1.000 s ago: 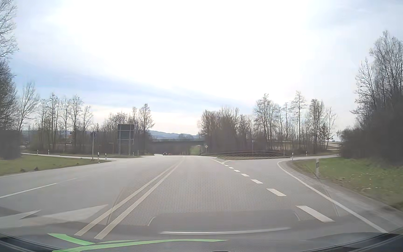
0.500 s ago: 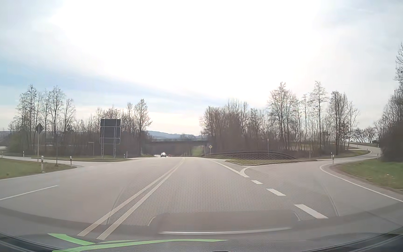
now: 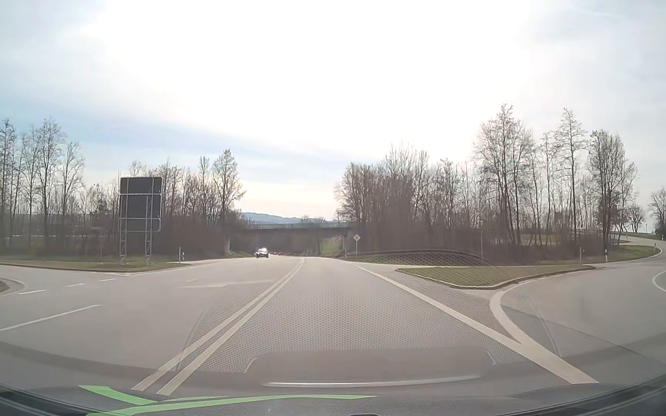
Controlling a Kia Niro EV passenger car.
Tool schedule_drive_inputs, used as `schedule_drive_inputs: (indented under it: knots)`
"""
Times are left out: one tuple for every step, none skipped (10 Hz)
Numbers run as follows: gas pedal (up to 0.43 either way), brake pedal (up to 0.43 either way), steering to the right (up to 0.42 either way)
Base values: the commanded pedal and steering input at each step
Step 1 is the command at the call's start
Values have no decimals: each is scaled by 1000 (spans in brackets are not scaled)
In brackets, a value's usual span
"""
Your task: Follow the waypoints while adhering to traffic rules and regulations
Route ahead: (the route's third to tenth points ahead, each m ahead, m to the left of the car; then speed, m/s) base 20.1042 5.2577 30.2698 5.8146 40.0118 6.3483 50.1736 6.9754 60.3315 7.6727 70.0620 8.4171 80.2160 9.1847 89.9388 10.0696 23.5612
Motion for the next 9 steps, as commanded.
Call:
schedule_drive_inputs:
  knots:
    - [59, 0, -3]
    - [67, 0, -4]
    - [67, 0, -3]
    - [79, 0, -4]
    - [79, 0, -4]
    - [79, 0, -4]
    - [79, 0, -4]
    - [79, 0, -4]
    - [79, 0, -4]
